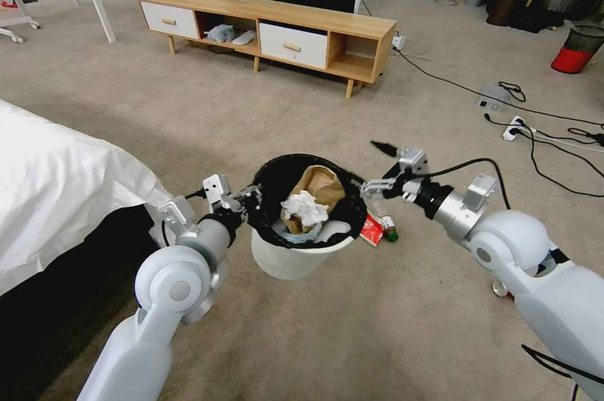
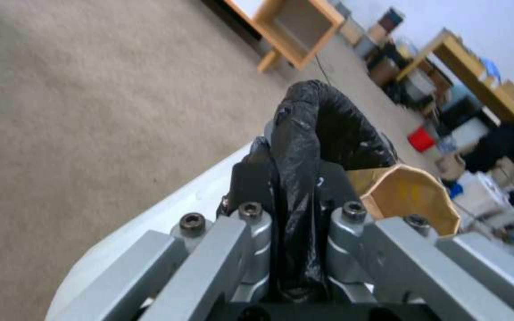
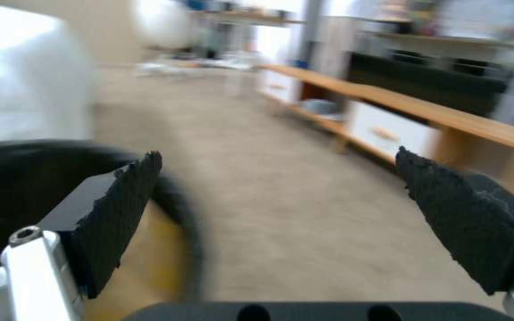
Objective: Pick up the trash bin and place the garbage on the floor into it.
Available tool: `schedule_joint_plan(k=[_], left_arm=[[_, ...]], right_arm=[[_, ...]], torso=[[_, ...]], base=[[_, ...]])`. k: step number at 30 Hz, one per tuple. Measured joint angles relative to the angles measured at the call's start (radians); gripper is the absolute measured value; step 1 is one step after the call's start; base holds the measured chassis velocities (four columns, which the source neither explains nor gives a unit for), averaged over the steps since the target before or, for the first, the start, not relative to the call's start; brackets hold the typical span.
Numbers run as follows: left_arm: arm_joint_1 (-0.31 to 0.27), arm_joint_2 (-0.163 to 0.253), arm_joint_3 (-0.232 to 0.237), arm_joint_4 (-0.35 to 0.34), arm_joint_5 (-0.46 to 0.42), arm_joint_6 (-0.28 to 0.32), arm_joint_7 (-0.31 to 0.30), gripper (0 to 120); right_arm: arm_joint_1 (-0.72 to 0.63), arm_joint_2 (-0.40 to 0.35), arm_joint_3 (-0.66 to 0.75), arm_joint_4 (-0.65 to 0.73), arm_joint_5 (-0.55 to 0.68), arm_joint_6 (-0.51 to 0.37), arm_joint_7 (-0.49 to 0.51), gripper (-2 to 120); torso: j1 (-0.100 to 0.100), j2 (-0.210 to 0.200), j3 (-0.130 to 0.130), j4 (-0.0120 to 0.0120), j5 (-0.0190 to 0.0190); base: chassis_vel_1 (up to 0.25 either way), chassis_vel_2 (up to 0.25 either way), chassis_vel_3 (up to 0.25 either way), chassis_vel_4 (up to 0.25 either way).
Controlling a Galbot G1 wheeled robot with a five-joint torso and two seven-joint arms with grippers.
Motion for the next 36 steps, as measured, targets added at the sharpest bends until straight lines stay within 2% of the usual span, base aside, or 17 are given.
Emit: schedule_joint_plan(k=[1, 2, 4, 5, 7, 9, 24, 36], left_arm=[[0.001, -0.001, -0.008, -0.001, 0.003, -0.005, 0.000, 7], [0.001, -0.001, -0.008, -0.001, 0.003, -0.005, 0.000, 7], [0.004, -0.003, -0.018, -0.004, 0.012, -0.007, 0.002, 7], [0.004, -0.003, -0.018, -0.004, 0.012, -0.007, 0.002, 7], [0.007, -0.004, -0.021, -0.011, 0.016, -0.007, 0.002, 7], [0.009, -0.004, -0.022, -0.016, 0.017, -0.007, 0.002, 7], [0.014, 0.002, -0.029, -0.037, 0.013, -0.024, -0.008, 7], [0.008, 0.008, -0.029, -0.034, 0.003, -0.024, -0.008, 7]], right_arm=[[0.000, 0.009, 0.012, 0.000, 0.013, -0.025, 0.089, 100], [0.000, 0.009, 0.012, 0.000, 0.013, -0.025, 0.089, 100], [0.000, 0.029, 0.028, 0.000, 0.071, -0.083, 0.277, 100], [0.000, 0.029, 0.028, 0.000, 0.071, -0.083, 0.277, 100], [-0.004, 0.044, 0.051, -0.003, 0.112, -0.121, 0.417, 100], [-0.013, 0.049, 0.069, -0.006, 0.116, -0.128, 0.458, 100], [-0.064, 0.073, 0.145, 0.006, 0.060, -0.105, 0.508, 100], [-0.064, 0.083, 0.140, -0.003, 0.034, -0.083, 0.475, 100]], torso=[[0.000, 0.000, 0.000, 0.0000, 0.0000], [0.000, 0.000, 0.000, 0.0000, 0.0000], [0.000, 0.000, 0.000, 0.0000, 0.0000], [0.000, 0.000, 0.000, 0.0000, 0.0000], [0.000, 0.000, 0.000, 0.0001, 0.0000], [0.000, 0.000, 0.000, 0.0001, 0.0001], [0.000, 0.000, 0.000, 0.0001, 0.0000], [0.000, 0.000, 0.000, -0.0004, 0.0001]], base=[[0.000, 0.000, 0.000, 0.000], [0.000, 0.000, 0.000, 0.000], [0.000, 0.000, 0.000, 0.000], [0.000, 0.000, 0.000, 0.000], [0.000, 0.000, 0.000, 0.000], [0.000, 0.000, 0.000, 0.000], [-0.016, -0.019, -0.021, -0.017], [-0.065, -0.068, -0.075, -0.070]])
